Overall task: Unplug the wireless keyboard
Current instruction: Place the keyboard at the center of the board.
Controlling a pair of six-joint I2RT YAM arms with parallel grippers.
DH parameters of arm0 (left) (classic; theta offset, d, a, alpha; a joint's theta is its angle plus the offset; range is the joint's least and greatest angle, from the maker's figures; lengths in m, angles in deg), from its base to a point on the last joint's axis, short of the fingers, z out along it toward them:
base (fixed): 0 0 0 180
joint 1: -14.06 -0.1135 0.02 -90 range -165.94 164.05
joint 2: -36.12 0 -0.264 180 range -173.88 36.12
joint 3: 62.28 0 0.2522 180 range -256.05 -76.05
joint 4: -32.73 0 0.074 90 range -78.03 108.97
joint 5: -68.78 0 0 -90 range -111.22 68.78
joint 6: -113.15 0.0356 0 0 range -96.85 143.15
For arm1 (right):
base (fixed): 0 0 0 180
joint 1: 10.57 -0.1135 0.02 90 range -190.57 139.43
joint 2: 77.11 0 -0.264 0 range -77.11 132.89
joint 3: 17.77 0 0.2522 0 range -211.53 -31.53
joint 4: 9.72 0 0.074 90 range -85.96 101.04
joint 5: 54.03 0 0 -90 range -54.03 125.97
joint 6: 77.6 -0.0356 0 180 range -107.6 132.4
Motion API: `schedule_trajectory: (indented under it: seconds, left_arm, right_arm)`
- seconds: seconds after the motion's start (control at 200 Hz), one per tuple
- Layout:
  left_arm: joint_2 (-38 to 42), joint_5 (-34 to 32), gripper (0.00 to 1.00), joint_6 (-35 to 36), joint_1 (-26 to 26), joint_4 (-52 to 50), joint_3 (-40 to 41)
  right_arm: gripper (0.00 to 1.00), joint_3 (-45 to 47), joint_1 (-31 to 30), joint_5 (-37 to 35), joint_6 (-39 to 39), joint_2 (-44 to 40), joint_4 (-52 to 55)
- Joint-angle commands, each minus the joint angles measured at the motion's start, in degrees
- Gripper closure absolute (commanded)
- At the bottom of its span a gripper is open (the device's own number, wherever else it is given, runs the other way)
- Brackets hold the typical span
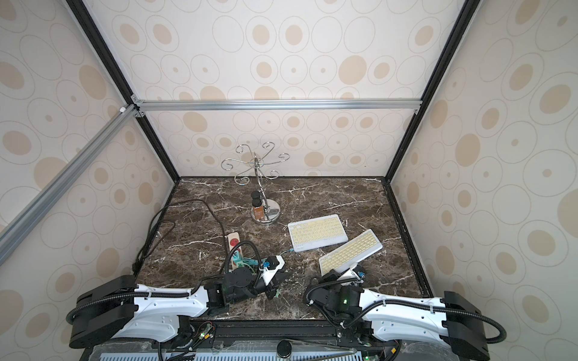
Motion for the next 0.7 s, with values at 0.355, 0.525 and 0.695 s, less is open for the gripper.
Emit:
schedule_trajectory:
  seconds: [0.355,0.525,0.695]
  left_arm:
    - [0.7,1.3,1.00,-1.0,0.3,1.3,-1.0]
    - [1.1,1.7,1.00,-1.2,0.4,1.3,-0.9]
    - [2.2,1.5,1.00,-1.4,0.4,1.2,-0.5]
  right_arm:
    - [1.00,3.7,-0.1,10.3,-29.8,5.1,-7.7]
    - [1.00,-0.7,-0.1,10.3,-32.2,3.3,0.2]
    - [1.00,-4.5,-0.1,9.2,-37.0,-3.3,11.3]
